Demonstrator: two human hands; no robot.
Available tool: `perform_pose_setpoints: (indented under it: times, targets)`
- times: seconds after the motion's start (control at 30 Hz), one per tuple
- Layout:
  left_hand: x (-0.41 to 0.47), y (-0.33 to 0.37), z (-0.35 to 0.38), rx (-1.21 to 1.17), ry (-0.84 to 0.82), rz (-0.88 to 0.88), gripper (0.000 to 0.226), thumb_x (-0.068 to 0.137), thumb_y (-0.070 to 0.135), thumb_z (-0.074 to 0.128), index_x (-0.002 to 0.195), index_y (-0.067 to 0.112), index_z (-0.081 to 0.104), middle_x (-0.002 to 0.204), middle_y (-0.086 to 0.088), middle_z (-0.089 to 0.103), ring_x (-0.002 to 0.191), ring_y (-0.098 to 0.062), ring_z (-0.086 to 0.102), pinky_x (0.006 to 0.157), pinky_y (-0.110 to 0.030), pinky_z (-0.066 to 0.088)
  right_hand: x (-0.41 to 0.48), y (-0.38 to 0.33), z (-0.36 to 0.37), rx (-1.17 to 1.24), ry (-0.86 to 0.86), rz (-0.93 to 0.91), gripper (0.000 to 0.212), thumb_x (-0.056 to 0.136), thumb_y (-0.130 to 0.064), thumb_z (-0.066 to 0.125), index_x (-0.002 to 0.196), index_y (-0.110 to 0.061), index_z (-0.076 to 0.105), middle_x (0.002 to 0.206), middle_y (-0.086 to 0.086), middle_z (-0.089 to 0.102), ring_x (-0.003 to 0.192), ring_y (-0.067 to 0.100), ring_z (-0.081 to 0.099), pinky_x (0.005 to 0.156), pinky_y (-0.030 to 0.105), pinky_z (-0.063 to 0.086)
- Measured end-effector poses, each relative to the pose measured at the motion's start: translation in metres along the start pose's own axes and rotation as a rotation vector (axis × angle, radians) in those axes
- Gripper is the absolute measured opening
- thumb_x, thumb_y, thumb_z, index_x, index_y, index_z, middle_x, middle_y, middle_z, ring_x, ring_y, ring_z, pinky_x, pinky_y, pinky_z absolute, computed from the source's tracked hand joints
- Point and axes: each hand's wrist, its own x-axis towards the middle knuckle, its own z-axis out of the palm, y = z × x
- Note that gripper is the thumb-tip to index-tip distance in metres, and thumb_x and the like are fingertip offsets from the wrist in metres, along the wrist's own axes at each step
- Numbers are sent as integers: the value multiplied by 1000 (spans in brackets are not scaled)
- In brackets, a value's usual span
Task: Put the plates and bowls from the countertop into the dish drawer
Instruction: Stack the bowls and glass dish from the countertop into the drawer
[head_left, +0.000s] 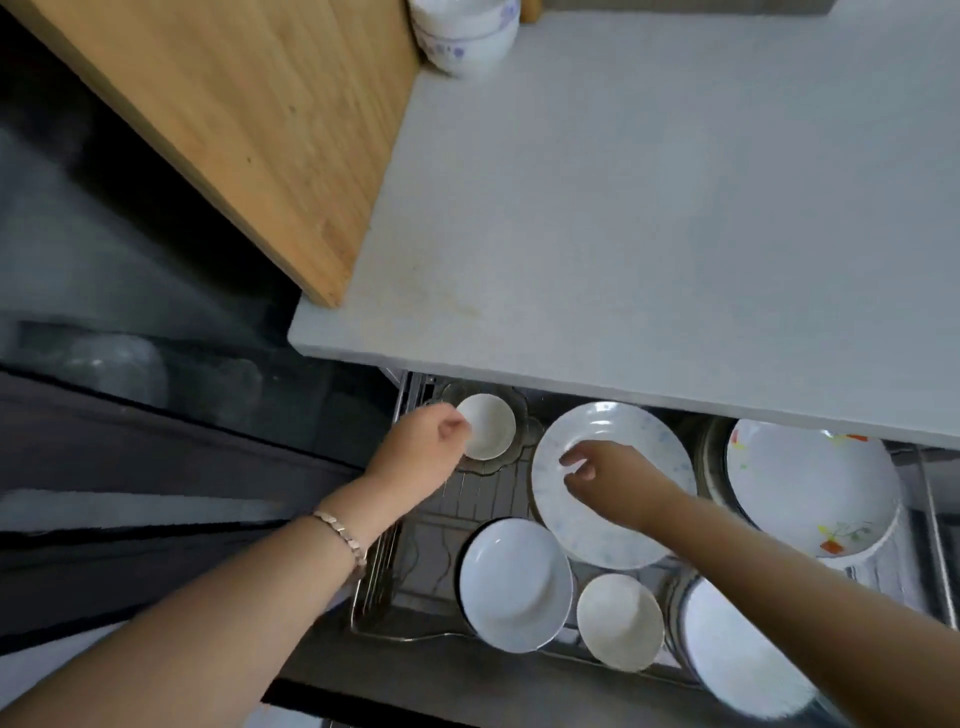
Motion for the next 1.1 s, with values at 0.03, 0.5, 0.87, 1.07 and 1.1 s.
perform_pose_setpoints:
  times: [0.03,0.5,0.87,1.07,1.1]
  targets:
    - [6,19,-13,2,16,26,22,91,24,49,89,9,65,92,-7,69,86,-22,66,80,-35,51,0,-15,-20,-23,11,-44,32,90,-16,49,120,-11,61,124,10,64,110,22,60,95,26,44]
    - [206,198,-137,-851,177,-141,18,91,19,52,76,9,49,87,-10,51,59,-18,54,56,-29,45,123,-172,-242,51,328,-132,32,91,-11,44,117,0,61,119,20,64,99,28,61,82,32,49]
    - [340,232,-160,-1070,103,-93,42,90,45,52,114,12,42,94,-13,46,74,-28,57,63,-34,55,216,-163,-273,238,438,-73,40,90,-25,45,126,-10,51,121,14,64,111,32,61,93,38,49]
    - [348,237,-158,-1281,170,-18,32,89,10,40,119,11,49,130,-7,47,72,-21,56,74,-33,58,193,-127,-258,271,410,-63,44,93,-28,44,134,-15,42,108,7,69,97,24,65,86,33,52]
    - [343,236,-153,-1262,204,-30,41,87,9,39,127,11,48,136,-5,44,73,-23,58,74,-34,59,185,-121,-255,306,400,-53,42,93,-27,44,133,-15,42,100,6,69,89,21,65,79,29,51]
